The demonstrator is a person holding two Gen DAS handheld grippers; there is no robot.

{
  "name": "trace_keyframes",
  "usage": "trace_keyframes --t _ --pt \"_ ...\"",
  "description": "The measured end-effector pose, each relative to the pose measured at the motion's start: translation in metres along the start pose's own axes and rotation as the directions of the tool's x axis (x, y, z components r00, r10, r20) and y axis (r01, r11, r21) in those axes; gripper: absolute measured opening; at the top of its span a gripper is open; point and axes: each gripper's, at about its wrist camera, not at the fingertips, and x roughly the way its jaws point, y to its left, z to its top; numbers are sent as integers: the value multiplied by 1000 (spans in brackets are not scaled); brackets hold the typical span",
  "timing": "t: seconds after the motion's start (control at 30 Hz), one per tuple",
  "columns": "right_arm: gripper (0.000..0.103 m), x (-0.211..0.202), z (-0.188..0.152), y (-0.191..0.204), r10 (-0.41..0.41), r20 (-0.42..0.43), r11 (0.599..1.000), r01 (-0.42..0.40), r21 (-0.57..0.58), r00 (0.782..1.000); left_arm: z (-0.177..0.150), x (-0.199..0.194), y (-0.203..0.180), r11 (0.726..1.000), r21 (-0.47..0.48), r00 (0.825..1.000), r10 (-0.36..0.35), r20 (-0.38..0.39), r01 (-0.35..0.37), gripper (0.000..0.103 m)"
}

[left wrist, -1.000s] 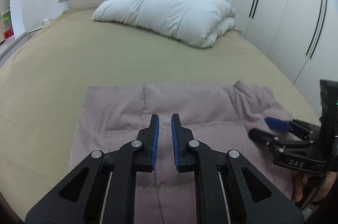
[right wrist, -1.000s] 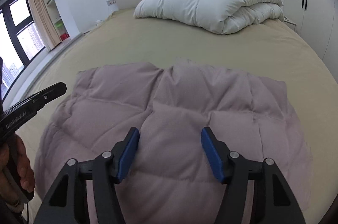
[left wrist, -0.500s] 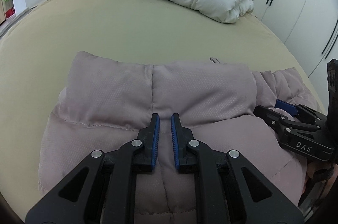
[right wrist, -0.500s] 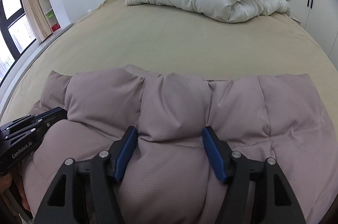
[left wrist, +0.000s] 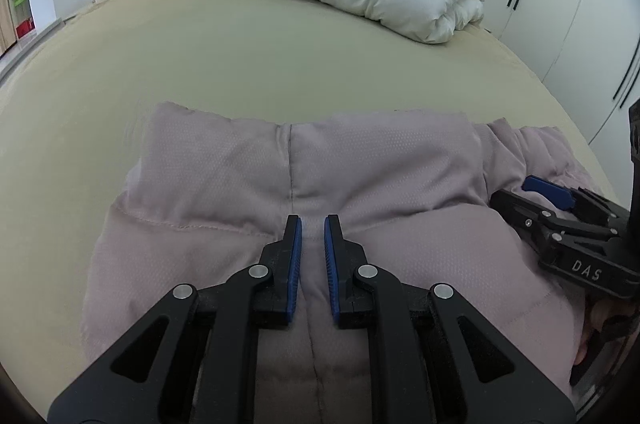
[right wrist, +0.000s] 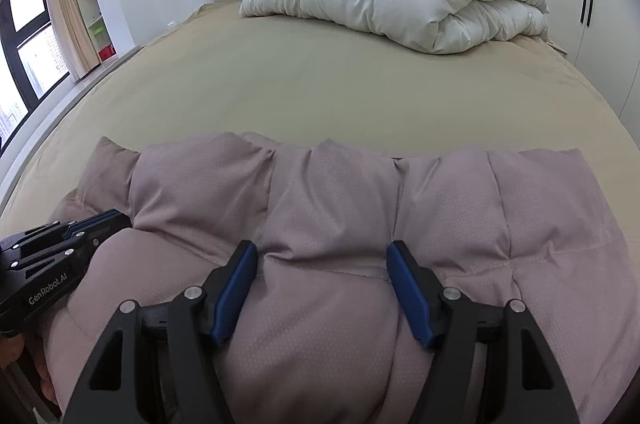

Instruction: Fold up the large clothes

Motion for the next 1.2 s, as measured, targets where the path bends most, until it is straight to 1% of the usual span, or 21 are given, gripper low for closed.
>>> trace_keyframes --t 0.1,0.17,0.2,0.23,0.27,0.3,0.4,0.43,0.47,0.53,0.6,0.8,0.87,0.9,0.93,1.0,1.03,1.1,1.17,1.2 --pt "71 -41 -5 -10 -4 45 1000 3 30 999 -8 -39 -11 1000 21 998 -15 68 14 11" --pt "71 -66 -12 -20 -33 70 998 30 46 997 -12 -53 -21 998 61 995 -4 100 -2 11" --pt "72 -72 -15 -23 -48 73 998 45 43 996 -14 -52 -26 995 92 995 11 103 -21 11" --pt "72 -76 -19 -27 -93 69 995 91 31 993 -15 -41 -29 992 119 997 32 73 -40 11" --pt "72 -77 -23 -33 -159 64 987 158 18 985 -16 -29 -27 992 121 999 40 31 -43 11" --pt "72 -76 -27 -42 -184 57 983 182 33 981 -18 -17 -22 993 110 999 33 4 -34 11" --pt "72 -69 -42 -74 -165 16 973 160 164 986 -19 -4 -3 999 22 999 -35 2 35 11" --pt "77 -64 -46 -79 -162 12 973 157 171 987 -18 -2 -4 999 22 999 -35 1 35 11" --pt "79 -56 -48 -81 -166 2 974 163 158 986 -18 0 -7 999 37 1000 -22 2 22 11" --pt "84 -43 -49 -79 -181 -13 973 181 140 983 -19 7 -11 998 58 1000 3 6 -3 11" --pt "86 -35 -47 -77 -196 -23 972 198 128 980 -19 14 -10 999 51 1000 1 0 -1 11" --pt "87 -28 -46 -81 -183 -40 972 187 141 982 -19 22 -8 999 49 1000 -5 -16 6 11" --pt "87 -32 -43 -81 -178 -58 972 185 148 982 -16 9 -7 999 35 999 -17 -36 19 11" --pt "86 -39 -40 -81 -178 -69 970 187 158 982 -15 -1 -6 999 28 999 -16 -31 17 11" --pt "82 -52 -40 -79 -170 -66 968 179 175 983 -18 -17 -6 1000 25 1000 -8 -16 8 11" --pt "80 -78 -43 -69 -126 -26 974 129 184 992 -28 -51 -9 999 29 999 -19 35 18 11" --pt "80 -89 -46 -61 -108 -8 979 108 172 994 -34 -61 -12 999 45 999 -21 47 19 11" --pt "80 -102 -57 -39 -71 -3 991 70 116 998 -46 -63 -15 998 68 999 -6 32 4 11" --pt "80 -99 -68 -20 -82 -26 995 83 54 996 -53 -52 -12 998 60 1000 -14 10 13 11" --pt "81 -94 -73 -10 -118 -31 993 119 10 992 -55 -46 -9 998 52 1000 -23 -1 23 11"
